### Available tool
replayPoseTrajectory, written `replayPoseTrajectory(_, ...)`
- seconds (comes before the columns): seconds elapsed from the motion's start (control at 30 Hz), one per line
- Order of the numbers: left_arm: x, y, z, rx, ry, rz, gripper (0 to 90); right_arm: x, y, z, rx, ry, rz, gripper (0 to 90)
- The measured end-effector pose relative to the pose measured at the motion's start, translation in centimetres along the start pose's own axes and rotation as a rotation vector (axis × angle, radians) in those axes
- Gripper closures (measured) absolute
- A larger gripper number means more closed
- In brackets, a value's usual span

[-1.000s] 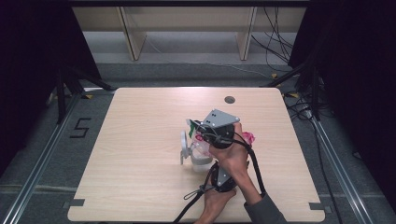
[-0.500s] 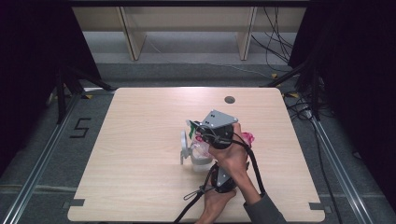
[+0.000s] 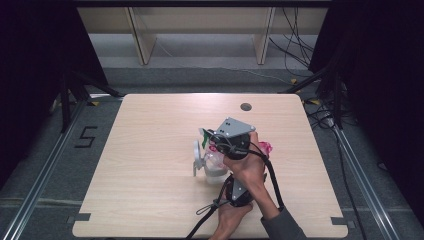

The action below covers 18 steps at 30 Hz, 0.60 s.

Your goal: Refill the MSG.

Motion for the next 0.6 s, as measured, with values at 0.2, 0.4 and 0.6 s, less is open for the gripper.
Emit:
replayPoseTrajectory(0.2,-0.02,-0.02,-0.01,0.004,-0.003,-0.004,76.5,0.0,-0.12,-0.09,0.008,0.017,0.0,89.4)
replayPoseTrajectory(0.4,-0.02,0.0,-0.01,0.004,-0.007,-0.009,76.6,0.01,-0.07,-0.06,0.005,0.015,-0.002,89.4)
replayPoseTrajectory(0.6,0.06,0.03,0.07,0.0,0.003,-0.006,76.6,0.09,-0.11,0.03,0.003,0.012,-0.006,89.4)
Point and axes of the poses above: each handheld gripper's, and its own axes: y roughly forward along the jaws, x roughly out of its top, z roughly to its left, the point moved 7 cm from there along y, roughly forward along the jaws, and after that the axes turned 14 degrees about -x, right-handed, at the moved point
